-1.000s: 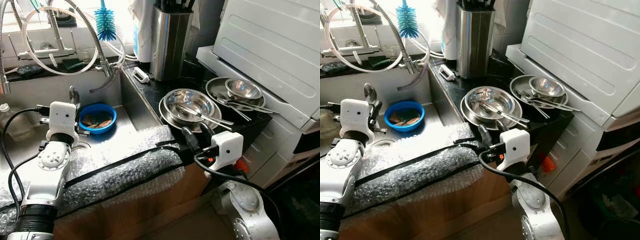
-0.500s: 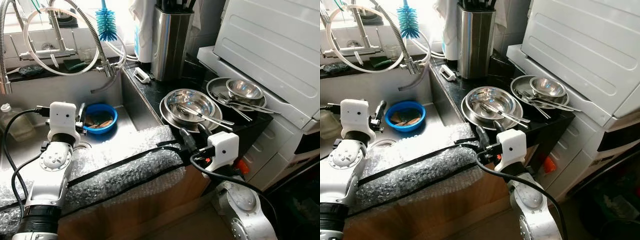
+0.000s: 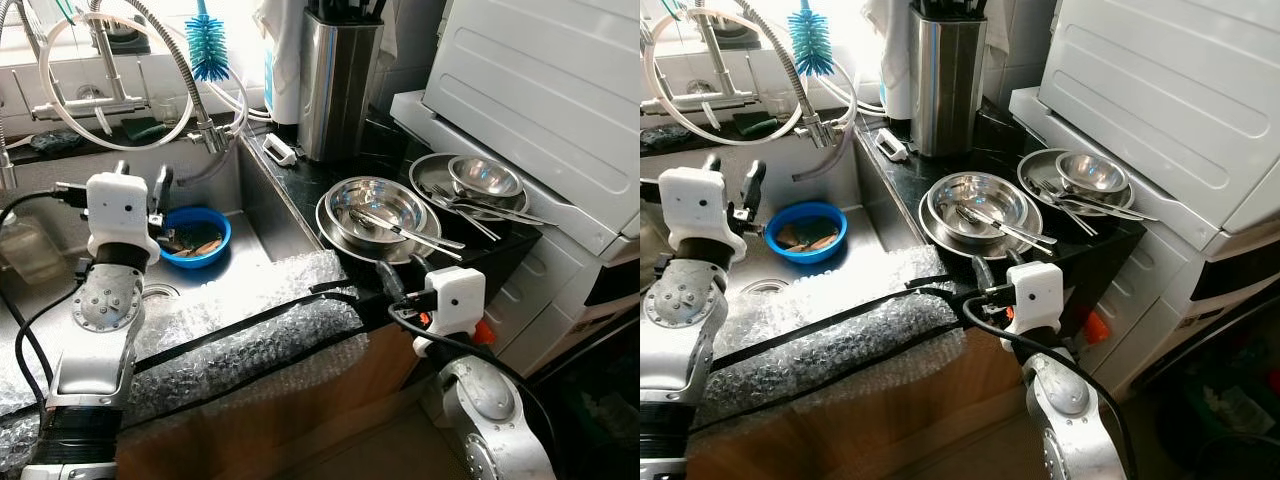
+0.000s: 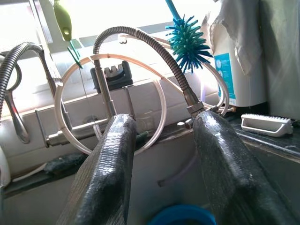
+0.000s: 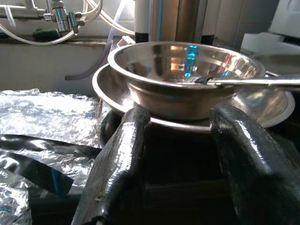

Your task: Kitchen organization

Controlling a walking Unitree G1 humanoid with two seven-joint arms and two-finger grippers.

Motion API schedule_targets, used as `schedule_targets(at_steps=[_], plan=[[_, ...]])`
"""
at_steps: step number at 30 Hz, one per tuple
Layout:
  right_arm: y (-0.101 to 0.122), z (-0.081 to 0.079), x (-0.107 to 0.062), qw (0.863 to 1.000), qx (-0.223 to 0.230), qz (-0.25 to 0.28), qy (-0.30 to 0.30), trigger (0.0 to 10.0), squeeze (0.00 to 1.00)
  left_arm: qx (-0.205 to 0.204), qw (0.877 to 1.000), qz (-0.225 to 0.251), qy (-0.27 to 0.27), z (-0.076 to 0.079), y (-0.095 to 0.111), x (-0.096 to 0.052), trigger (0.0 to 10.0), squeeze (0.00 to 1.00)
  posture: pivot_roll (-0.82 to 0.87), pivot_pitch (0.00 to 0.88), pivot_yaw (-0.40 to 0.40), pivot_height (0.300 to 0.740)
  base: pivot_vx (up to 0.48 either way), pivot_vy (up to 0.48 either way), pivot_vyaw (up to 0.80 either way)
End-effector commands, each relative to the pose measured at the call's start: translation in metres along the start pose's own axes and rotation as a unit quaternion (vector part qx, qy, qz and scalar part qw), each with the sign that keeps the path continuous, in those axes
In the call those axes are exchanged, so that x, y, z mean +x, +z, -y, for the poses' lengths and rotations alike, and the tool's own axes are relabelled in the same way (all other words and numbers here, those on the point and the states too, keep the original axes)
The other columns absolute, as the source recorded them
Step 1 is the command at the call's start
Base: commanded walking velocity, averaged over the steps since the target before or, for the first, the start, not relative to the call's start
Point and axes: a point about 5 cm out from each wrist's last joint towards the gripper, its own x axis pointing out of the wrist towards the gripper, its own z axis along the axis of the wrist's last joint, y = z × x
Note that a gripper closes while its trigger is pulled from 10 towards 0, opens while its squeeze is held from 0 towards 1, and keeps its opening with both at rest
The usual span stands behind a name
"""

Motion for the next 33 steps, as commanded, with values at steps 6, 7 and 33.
schedule_targets(at_steps=[6, 7, 33], plan=[[-0.009, 0.007, 0.001, 0.999, -0.01, -0.027, -0.027, 10.0, 0.0, 0.002, 1.0, -0.01, -0.009, 0.008, -0.004, -0.006, 10.0, 0.0, -0.06, 0.0, -0.091, 0.74, 0.0, 0.0, 0.0], [-0.009, 0.008, 0.001, 0.999, -0.014, -0.027, -0.028, 10.0, 0.0, 0.0, 1.0, -0.011, -0.011, 0.01, -0.004, -0.006, 10.0, 0.0, -0.06, 0.0, -0.092, 0.74, 0.0, 0.0, 0.0], [0.007, 0.012, 0.006, 0.998, -0.003, 0.024, -0.063, 10.0, 0.0, -0.007, 0.999, -0.006, -0.031, 0.023, -0.002, -0.008, 10.0, 0.0, -0.06, 0.0, -0.092, 0.74, 0.0, 0.0, 0.0]])
